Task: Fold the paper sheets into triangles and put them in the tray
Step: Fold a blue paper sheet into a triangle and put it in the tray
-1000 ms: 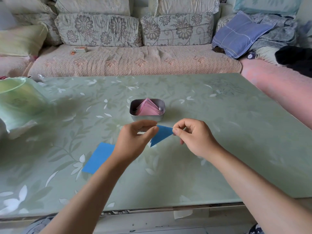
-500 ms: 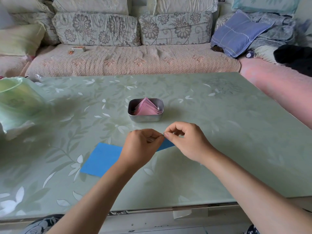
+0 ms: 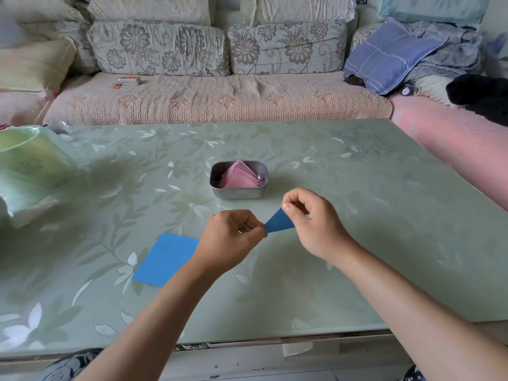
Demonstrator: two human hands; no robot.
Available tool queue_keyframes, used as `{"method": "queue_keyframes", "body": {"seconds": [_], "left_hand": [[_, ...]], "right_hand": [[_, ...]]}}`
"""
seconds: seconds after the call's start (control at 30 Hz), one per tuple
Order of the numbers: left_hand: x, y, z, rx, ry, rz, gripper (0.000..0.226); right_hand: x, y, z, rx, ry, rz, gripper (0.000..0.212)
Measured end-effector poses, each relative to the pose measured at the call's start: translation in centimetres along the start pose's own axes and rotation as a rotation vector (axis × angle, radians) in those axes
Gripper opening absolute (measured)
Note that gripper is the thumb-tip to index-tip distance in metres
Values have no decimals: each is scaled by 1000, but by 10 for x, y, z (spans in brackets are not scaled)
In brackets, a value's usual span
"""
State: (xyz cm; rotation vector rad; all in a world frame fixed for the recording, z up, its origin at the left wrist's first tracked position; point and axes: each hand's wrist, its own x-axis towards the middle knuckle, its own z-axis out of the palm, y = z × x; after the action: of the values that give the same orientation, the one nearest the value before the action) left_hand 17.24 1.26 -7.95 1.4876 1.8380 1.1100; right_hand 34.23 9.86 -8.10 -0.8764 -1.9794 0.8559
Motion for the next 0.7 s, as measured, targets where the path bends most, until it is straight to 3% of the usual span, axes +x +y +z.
{"method": "queue_keyframes", "body": {"seconds": [0.23,0.43,0.53,0.7], "left_hand": [[1,-10,-8,262,51,64,11],[-2,1,0,11,104,112,4],[-2,2,7,0,130,133,8],[0,1,11,-74,185,33,15]], "right_hand": [[4,6,-3,-1,43,49,29],[0,4,7,48,-107,90,24],[-1,2,10,87,-130,91,23],[-2,9,11,51,-144,138,16]]}}
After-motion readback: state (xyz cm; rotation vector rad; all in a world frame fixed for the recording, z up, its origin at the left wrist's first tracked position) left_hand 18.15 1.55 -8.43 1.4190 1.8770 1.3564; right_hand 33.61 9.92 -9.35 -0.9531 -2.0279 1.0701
